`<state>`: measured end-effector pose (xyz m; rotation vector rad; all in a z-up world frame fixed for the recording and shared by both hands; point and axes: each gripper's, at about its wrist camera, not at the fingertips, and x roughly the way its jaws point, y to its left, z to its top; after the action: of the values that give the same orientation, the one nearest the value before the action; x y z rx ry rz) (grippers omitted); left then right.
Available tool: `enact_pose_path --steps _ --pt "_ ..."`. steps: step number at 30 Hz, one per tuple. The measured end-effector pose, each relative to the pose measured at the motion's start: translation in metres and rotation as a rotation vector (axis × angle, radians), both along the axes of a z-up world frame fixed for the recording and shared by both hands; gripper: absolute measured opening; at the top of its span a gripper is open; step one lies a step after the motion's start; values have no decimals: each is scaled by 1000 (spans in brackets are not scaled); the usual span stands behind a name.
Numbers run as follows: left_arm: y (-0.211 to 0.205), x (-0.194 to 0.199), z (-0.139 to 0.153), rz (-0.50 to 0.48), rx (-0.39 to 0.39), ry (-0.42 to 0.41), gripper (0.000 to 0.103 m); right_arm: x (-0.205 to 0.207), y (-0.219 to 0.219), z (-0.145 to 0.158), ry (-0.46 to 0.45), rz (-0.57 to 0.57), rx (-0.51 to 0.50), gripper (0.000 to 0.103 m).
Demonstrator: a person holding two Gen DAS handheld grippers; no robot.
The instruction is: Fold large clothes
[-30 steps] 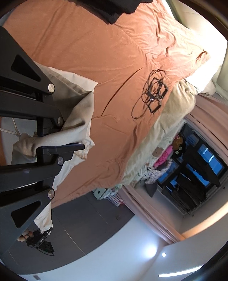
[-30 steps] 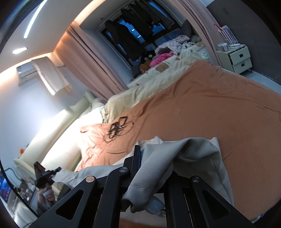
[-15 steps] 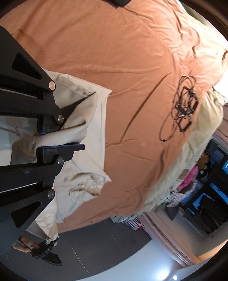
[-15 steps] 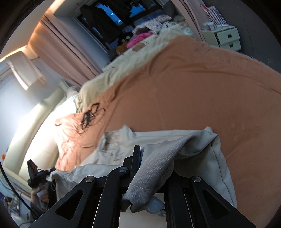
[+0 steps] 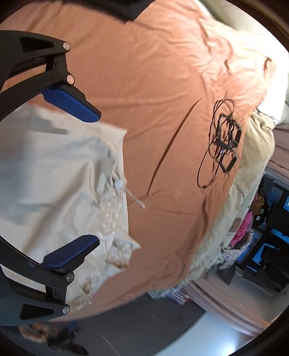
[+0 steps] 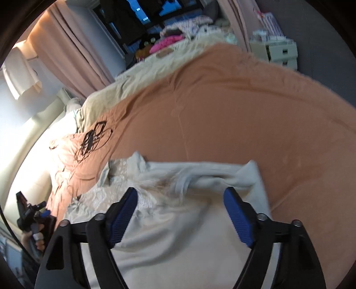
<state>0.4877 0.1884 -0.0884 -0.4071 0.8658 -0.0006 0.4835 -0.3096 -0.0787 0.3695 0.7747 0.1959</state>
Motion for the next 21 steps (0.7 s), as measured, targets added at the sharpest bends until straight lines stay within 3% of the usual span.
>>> enact_pose_path --steps 5,12,21 --pt "-1 11 -16 -41 90 68 101 2 -5 2 35 -22 -156 81" --pt "-17 45 -55 -140 245 218 82 30 2 -30 172 13 -342 81" --pt "-56 90 -79 -281 418 271 75 82 29 -59 254 126 -548 80"
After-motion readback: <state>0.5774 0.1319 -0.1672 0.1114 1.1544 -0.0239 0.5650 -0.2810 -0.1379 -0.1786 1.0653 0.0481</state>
